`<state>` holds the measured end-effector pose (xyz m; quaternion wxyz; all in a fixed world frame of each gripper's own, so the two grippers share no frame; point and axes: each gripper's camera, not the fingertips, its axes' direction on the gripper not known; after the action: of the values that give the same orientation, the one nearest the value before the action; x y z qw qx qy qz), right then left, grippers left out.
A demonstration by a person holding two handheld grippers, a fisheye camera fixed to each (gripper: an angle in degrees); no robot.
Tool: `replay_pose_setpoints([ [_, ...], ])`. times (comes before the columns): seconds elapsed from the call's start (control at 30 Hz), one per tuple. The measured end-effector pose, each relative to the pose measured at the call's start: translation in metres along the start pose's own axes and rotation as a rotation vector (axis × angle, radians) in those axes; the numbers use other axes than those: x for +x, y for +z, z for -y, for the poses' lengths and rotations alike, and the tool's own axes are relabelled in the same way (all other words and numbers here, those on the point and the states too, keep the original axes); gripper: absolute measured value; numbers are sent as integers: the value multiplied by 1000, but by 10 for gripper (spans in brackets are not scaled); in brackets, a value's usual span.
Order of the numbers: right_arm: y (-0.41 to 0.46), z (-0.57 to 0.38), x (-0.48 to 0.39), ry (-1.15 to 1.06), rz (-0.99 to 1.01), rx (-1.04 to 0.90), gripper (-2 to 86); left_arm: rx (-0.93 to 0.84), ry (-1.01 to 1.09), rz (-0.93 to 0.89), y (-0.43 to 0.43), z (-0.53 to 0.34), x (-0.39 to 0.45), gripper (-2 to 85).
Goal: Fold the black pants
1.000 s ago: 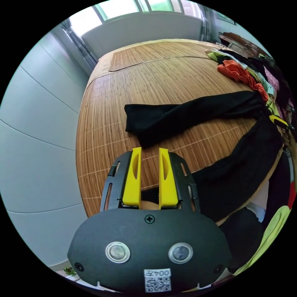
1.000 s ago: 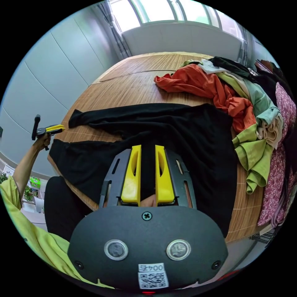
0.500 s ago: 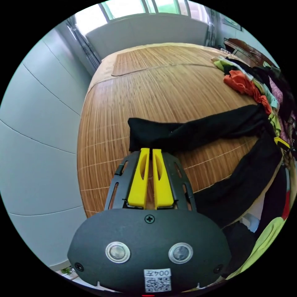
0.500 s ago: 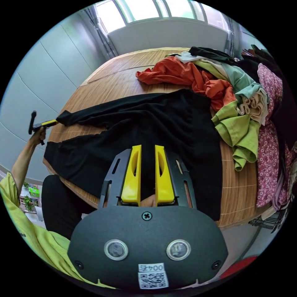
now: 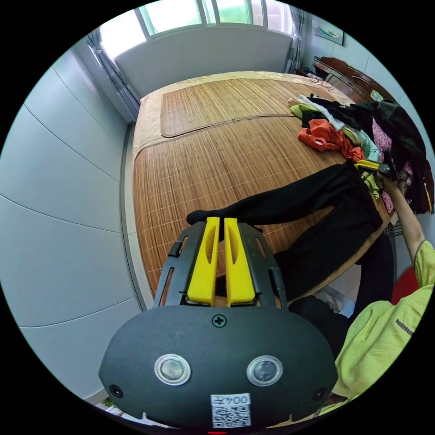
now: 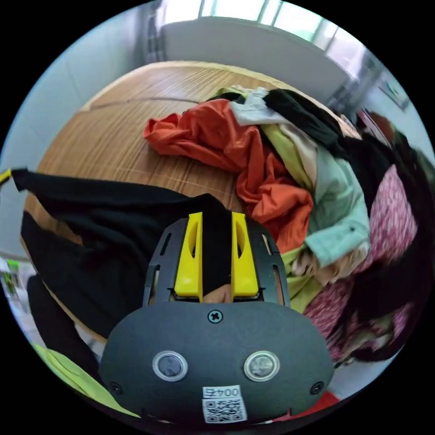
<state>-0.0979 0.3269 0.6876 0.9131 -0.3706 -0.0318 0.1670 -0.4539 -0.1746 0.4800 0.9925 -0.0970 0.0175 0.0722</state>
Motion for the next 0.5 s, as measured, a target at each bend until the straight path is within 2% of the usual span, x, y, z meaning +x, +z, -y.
replay_pose_setpoints([
  [0.13,26,60,-27,-260,-31,-163,108,-25,23,18,-6,12,-4,13],
  [0.2,38,79,-35,-291,-33,-218,85,-42,34,32,-11,21,-5,13],
  [0.37,4,101,-43,-309,43,-160,24,-86,37,59,-22,34,-11,14],
  [0.5,-78,79,-47,-368,28,-45,13,-85,50,20,-47,28,-19,14],
])
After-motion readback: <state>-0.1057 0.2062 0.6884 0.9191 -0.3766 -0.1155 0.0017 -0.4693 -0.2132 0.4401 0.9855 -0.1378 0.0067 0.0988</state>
